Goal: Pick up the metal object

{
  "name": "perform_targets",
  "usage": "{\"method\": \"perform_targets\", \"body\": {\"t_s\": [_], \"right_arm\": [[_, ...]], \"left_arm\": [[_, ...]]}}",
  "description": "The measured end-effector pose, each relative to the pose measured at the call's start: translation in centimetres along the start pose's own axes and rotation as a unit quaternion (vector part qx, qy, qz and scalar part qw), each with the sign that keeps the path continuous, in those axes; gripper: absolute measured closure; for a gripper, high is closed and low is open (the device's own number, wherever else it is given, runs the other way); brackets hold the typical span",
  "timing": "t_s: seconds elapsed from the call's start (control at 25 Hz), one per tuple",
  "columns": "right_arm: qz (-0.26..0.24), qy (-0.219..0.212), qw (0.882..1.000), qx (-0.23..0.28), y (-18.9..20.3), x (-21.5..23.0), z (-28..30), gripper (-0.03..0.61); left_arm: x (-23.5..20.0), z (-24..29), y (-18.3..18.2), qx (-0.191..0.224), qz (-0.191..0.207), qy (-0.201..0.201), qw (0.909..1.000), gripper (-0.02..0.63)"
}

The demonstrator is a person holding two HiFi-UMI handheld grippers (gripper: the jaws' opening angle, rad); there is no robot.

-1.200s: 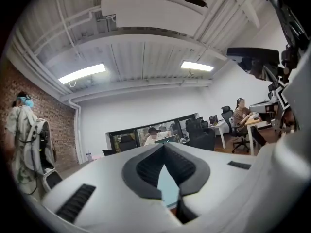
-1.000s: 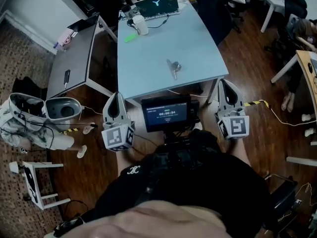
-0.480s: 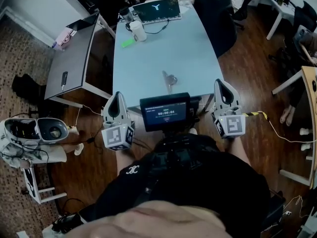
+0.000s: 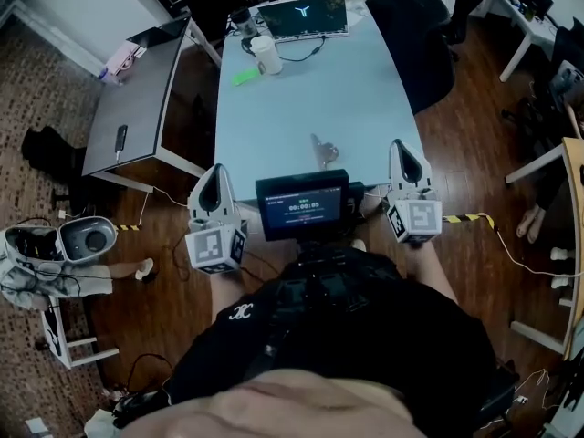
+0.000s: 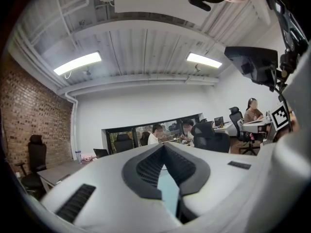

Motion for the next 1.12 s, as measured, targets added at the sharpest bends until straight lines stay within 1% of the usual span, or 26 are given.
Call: {"method": "perform_targets", "body": {"t_s": [0.08,0.16,0.24,0.36,0.4,0.48,0.56,0.68,0.84,0.96,1.12], "right_arm": [[0.018,0.004,1.000,-0.015,2.1,-0.1,1.0,0.597],[0.030,0.001,0.999,-0.029,4.2,-0.3,1.8,0.561],[0.033,-0.007,0.999,-0.039,5.8,-0.9,3.2,0.549],[0.030,-0.025,0.998,-0.053,7.5,-3.3,6.3,0.546],[0.030,-0.034,0.997,-0.059,8.1,-4.1,7.3,0.531],[0.037,-0.052,0.995,-0.074,10.0,-5.5,8.8,0.444],[0.050,-0.066,0.991,-0.101,12.6,-6.5,9.7,0.401],[0.068,-0.088,0.981,-0.160,17.3,-8.3,10.5,0.357],[0.077,-0.121,0.961,-0.234,23.2,-10.9,12.1,0.351],[0.083,-0.137,0.950,-0.269,26.3,-12.8,12.4,0.351],[0.086,-0.148,0.939,-0.300,28.8,-14.4,13.4,0.351]], "left_arm": [[-0.3,-0.2,0.3,-0.001,0.006,0.001,1.0000,0.604],[-0.6,-0.5,0.7,-0.001,0.005,-0.004,1.0000,0.604],[-1.3,-0.5,0.7,-0.001,-0.003,-0.013,0.9999,0.604],[-3.8,-0.2,0.4,-0.003,-0.005,-0.018,0.9998,0.604],[-4.4,0.0,0.3,-0.003,-0.003,-0.018,0.9998,0.604],[-4.9,0.3,0.2,-0.002,0.002,-0.016,0.9999,0.604],[-5.0,0.6,0.2,0.000,0.004,-0.011,0.9999,0.604],[-5.4,0.9,0.1,0.008,0.000,-0.008,0.9999,0.603],[-6.2,1.3,-1.2,0.015,0.008,-0.011,0.9998,0.604],[-6.5,1.3,-1.4,0.014,0.015,-0.007,0.9998,0.603],[-7.4,1.6,-1.8,0.025,0.008,-0.006,0.9996,0.604]]}}
Point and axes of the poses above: the fingertips, and each gripper's own axes: z forward along the fingers, x to its right, y out of its underside, the point moved 3 cm from there along -z, backward along the fingers, and after that the axes turned 8 degrees about -z, right-handed, at the moved point
